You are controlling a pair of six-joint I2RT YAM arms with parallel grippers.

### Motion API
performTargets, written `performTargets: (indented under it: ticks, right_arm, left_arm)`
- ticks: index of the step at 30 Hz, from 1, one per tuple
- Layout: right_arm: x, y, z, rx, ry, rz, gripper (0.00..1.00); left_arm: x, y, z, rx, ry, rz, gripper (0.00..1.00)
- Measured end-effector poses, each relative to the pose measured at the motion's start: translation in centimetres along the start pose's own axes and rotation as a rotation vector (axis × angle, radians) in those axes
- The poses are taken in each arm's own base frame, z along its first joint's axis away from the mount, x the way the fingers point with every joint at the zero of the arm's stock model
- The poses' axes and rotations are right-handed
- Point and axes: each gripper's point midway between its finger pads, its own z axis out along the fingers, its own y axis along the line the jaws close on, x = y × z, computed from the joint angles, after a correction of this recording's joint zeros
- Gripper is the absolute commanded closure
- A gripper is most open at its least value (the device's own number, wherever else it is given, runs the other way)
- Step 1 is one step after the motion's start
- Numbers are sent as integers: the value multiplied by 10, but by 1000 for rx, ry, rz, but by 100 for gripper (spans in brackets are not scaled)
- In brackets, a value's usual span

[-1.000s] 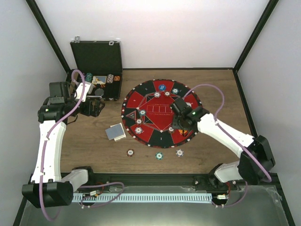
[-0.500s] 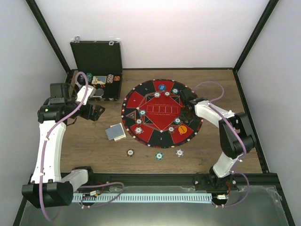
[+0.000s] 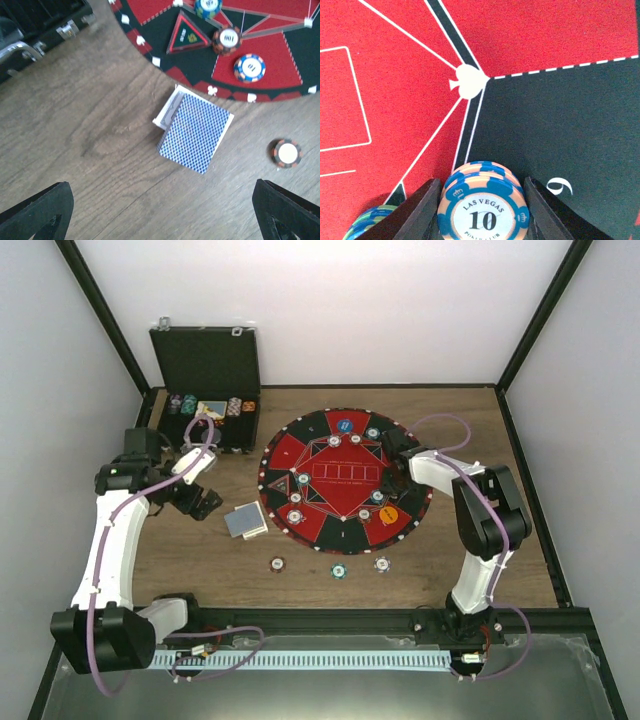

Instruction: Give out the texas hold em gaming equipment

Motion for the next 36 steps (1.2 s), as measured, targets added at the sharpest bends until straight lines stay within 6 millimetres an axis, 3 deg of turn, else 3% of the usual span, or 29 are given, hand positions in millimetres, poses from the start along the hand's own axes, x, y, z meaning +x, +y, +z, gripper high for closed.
performTargets:
  ticks: [3,6,11,14,17,19,21,27,32,36]
  right_arm:
    - [-2,1,0,-6,-6,4,21]
    - [-4,2,-3,-14,-21,6,5]
    - [-13,0,-36,-48,-90,25,0]
    - [-25,9,-73,-109,-182,24,0]
    - [-24,27,-103,-167,-248,-1,0]
    - [-9,49,-118,-228,-272,-46,0]
    - [22,75,-125,-303,-266,-107,0]
    - [114,110,-111,-383,-141,-238,0]
    - [145,139,-105,-415,-95,-287,3]
    - [159,148,-95,-415,-58,-305,4]
  left_arm:
    - [14,0,11,13,50,33,0]
    - [26,-1,22,26,87,71,0]
    - [37,-1,37,50,115,130,0]
    - [43,0,48,75,135,169,0]
    - [54,-1,61,102,158,196,0]
    - [63,-4,69,123,177,208,0]
    - [69,-8,75,135,187,220,0]
    - [66,-14,84,139,172,278,0]
    - [70,-22,95,140,186,338,0]
    - [76,-24,101,143,209,374,0]
